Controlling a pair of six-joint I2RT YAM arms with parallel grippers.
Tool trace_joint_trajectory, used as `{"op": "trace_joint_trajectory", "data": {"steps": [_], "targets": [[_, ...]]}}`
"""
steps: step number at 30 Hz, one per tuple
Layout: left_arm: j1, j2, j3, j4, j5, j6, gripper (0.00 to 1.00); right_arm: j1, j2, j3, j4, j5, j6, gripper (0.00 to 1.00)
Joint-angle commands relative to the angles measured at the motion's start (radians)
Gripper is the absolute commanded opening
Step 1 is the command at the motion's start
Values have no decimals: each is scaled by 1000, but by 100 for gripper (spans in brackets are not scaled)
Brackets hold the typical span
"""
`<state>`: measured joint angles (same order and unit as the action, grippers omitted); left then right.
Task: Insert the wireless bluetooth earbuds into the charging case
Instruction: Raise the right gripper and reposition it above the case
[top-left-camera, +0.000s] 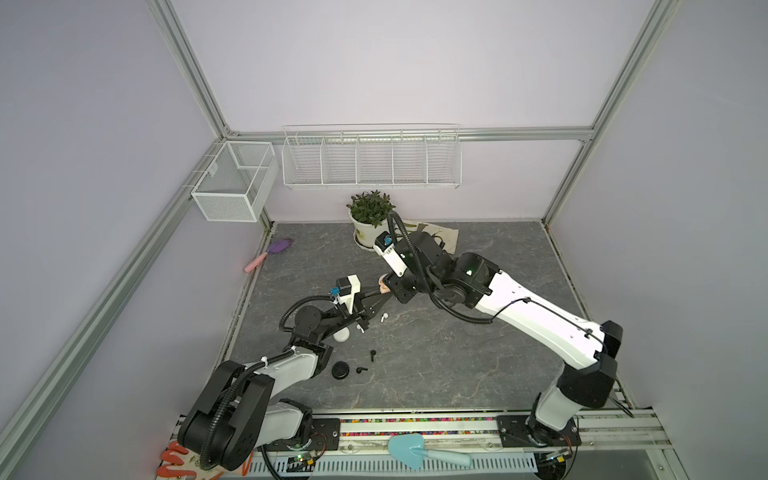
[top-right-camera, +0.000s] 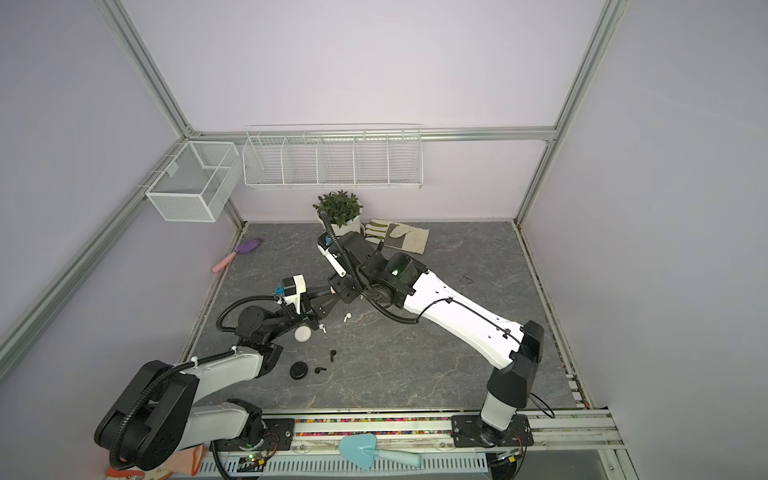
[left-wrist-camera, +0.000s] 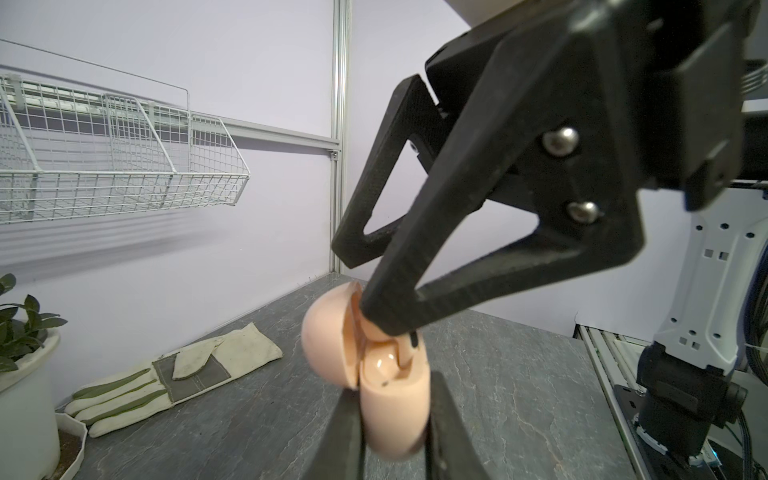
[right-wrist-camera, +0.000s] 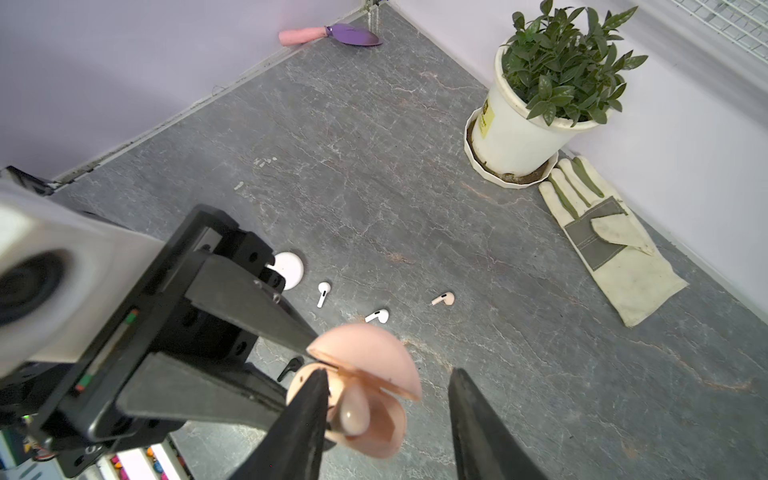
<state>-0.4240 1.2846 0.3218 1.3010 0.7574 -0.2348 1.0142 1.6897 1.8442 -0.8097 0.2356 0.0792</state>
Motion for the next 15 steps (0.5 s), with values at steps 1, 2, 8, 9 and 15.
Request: {"op": "trace_joint_trajectory", "data": {"steps": [1,2,8,9,15], "targets": [[1,-5,13,32,-1,-9,0,-15,-89,-11,19,-96,64,50],[1,-5,11,31,-1,-9,0,-23,-98,-20,23,-125,91,49],[0,-3,10,32,0,-14,0,-95,-116,-47,17,-339,227,35],[0,-1,10,36,2,-16,0,-97,-114,-46,12,-348,232,33],[0,-1,8,43,2,-17,0,-100,-82,-30,-7,-391,245,30]]}}
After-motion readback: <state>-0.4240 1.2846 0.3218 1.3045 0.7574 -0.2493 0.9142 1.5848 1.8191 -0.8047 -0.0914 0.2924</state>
